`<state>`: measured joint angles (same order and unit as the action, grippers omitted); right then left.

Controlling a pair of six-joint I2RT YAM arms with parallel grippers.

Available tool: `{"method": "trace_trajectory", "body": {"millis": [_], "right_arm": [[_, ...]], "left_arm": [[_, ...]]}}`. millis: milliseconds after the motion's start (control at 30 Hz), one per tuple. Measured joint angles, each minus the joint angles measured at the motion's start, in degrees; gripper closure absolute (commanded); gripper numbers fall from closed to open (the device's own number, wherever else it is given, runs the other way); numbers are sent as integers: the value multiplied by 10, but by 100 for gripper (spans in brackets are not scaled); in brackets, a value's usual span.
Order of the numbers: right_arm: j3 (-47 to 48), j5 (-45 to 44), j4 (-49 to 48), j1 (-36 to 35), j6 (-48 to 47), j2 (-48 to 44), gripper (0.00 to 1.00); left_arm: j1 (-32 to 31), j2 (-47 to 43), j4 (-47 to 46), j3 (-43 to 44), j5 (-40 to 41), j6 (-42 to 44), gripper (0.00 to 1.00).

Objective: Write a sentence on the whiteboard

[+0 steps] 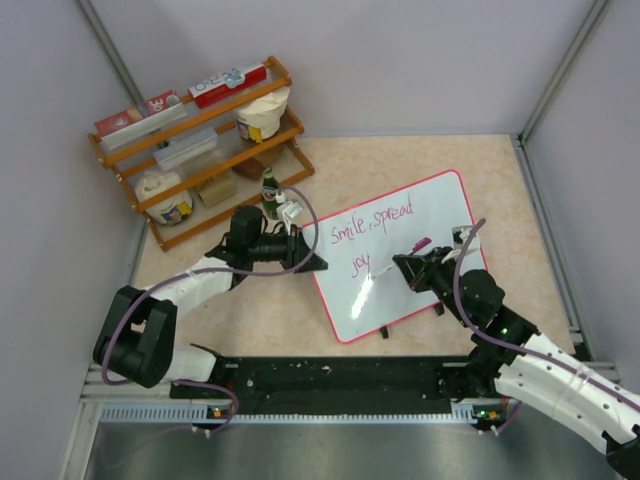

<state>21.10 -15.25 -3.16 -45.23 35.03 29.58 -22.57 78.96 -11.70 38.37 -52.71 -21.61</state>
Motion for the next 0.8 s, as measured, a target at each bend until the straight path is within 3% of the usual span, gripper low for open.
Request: {"method": "trace_trajectory", "body": {"millis": [267, 800], "right_arm": [[0, -1, 10, 0, 1, -8, 100], [0, -3, 28, 0, 1, -19, 100]], "left_arm": [[-13, -59, 32, -36, 96, 64, 41], [-22, -244, 84, -95, 261, 75, 15]]}}
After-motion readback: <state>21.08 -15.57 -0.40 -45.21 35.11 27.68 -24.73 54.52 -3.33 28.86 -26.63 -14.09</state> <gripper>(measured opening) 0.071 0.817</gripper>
